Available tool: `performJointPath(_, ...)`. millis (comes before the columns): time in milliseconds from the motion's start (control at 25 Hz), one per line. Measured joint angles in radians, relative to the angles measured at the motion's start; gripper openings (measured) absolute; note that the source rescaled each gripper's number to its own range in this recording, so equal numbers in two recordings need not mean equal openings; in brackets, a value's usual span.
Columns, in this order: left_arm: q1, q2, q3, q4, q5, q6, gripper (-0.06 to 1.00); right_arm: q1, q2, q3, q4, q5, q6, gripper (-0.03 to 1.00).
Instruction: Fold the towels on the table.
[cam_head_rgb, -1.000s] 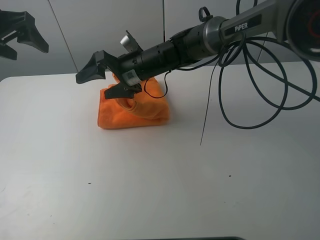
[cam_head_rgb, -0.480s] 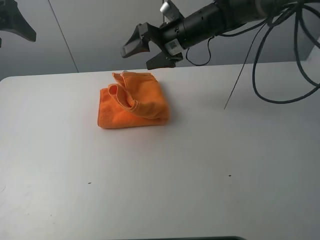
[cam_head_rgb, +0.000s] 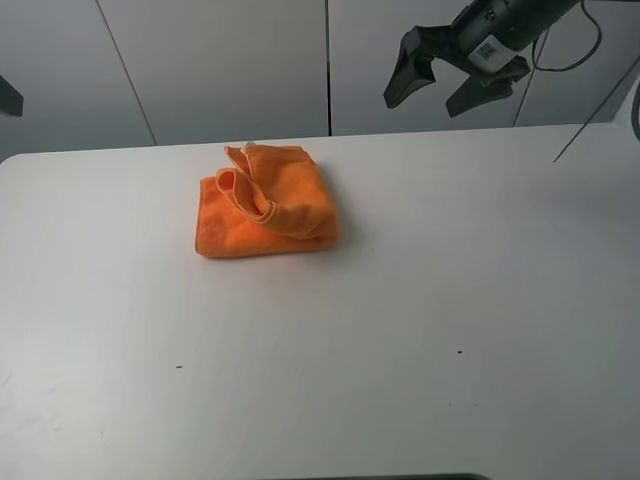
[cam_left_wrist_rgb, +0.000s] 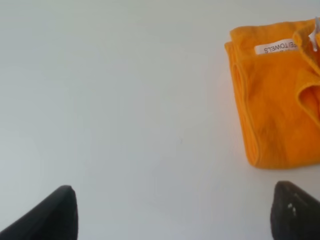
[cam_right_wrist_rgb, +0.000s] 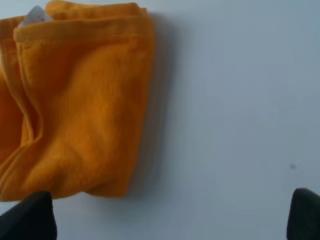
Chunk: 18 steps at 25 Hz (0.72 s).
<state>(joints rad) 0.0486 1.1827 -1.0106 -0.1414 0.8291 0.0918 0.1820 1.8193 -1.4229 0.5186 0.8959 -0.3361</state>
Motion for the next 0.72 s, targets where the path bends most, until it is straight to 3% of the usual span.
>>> performJointPath(360,0.000,-0.396,0.185,0.093,0.051,-0.098,1.00,-0.008,-0.458,0.317,-0.145,-0.064,0.076,1.00)
performJointPath(720,0.000,-0.756,0.300,0.115,0.177,-0.116,1.00,-0.008,-0.963,0.573,-0.222,-0.053,0.099,1.00)
